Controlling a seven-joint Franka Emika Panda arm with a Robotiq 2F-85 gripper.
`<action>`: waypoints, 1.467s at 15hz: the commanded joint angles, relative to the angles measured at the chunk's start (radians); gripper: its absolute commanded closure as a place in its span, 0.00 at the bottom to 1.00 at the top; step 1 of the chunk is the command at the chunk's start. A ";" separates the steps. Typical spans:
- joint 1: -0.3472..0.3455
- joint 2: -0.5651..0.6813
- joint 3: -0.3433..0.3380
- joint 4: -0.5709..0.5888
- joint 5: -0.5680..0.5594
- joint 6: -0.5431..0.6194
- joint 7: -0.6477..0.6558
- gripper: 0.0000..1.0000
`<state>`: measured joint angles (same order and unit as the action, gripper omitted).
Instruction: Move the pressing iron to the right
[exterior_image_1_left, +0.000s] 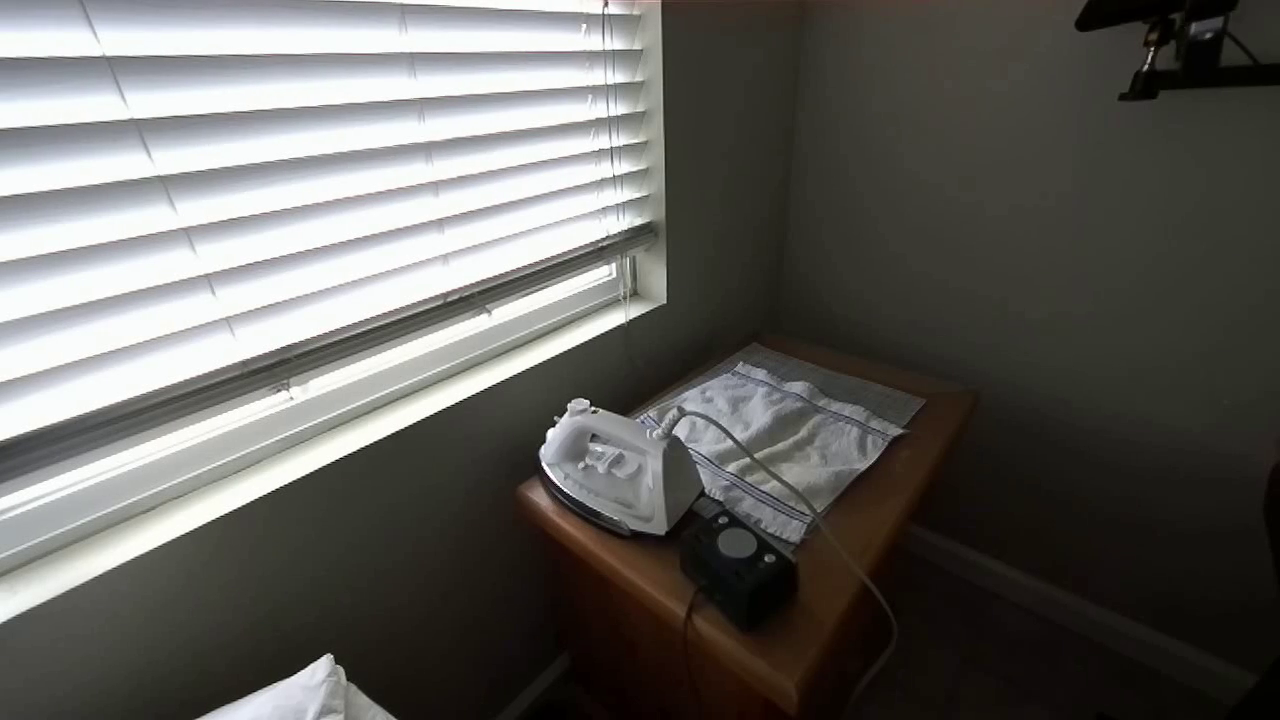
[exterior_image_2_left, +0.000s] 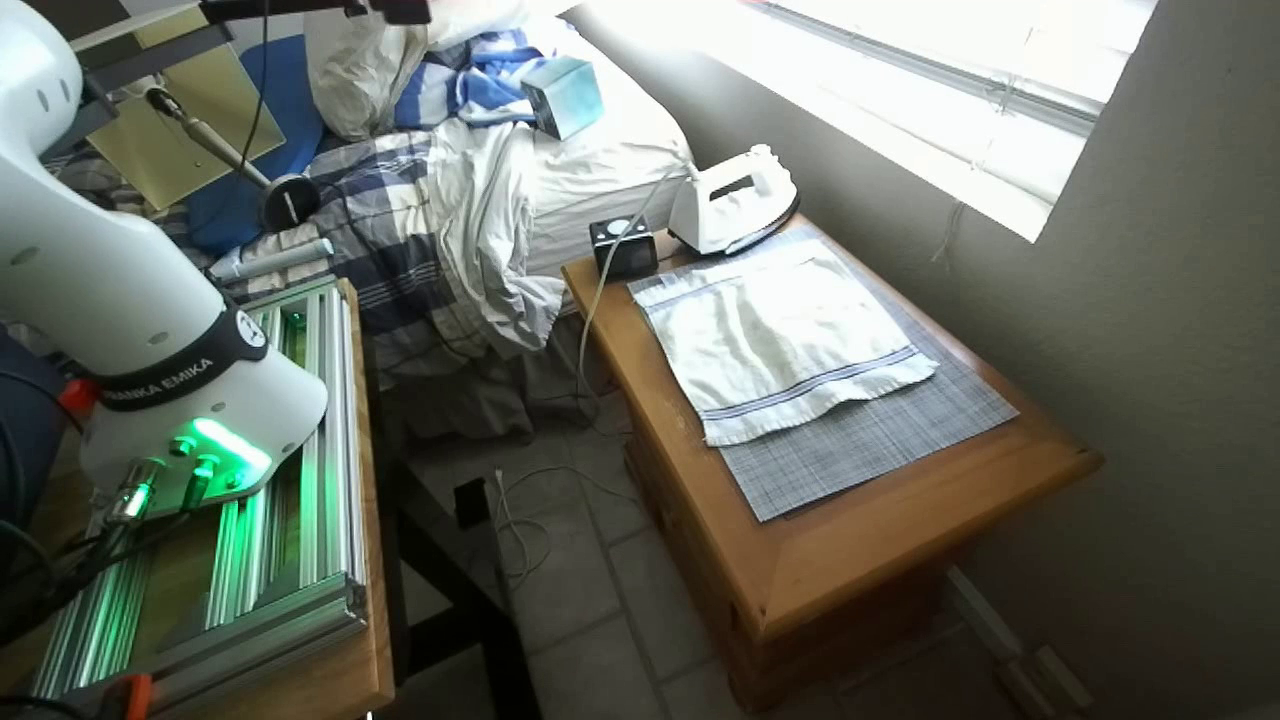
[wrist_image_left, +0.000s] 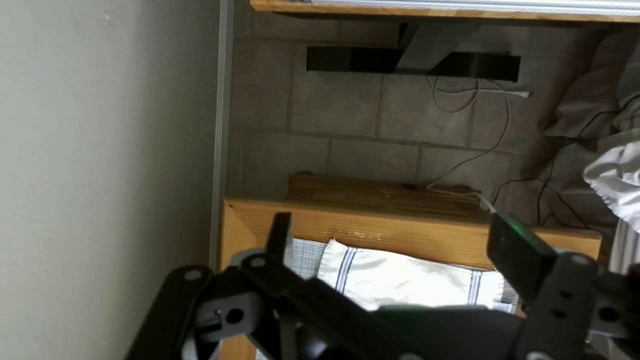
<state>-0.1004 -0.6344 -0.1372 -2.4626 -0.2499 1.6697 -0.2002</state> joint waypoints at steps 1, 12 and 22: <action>0.097 0.189 0.047 0.147 0.088 0.003 -0.011 0.00; 0.178 0.791 0.192 0.628 0.364 -0.177 0.324 0.00; 0.210 0.935 0.217 0.770 0.346 -0.160 0.355 0.00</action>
<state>0.1063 0.3001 0.0834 -1.6955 0.0957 1.5126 0.1547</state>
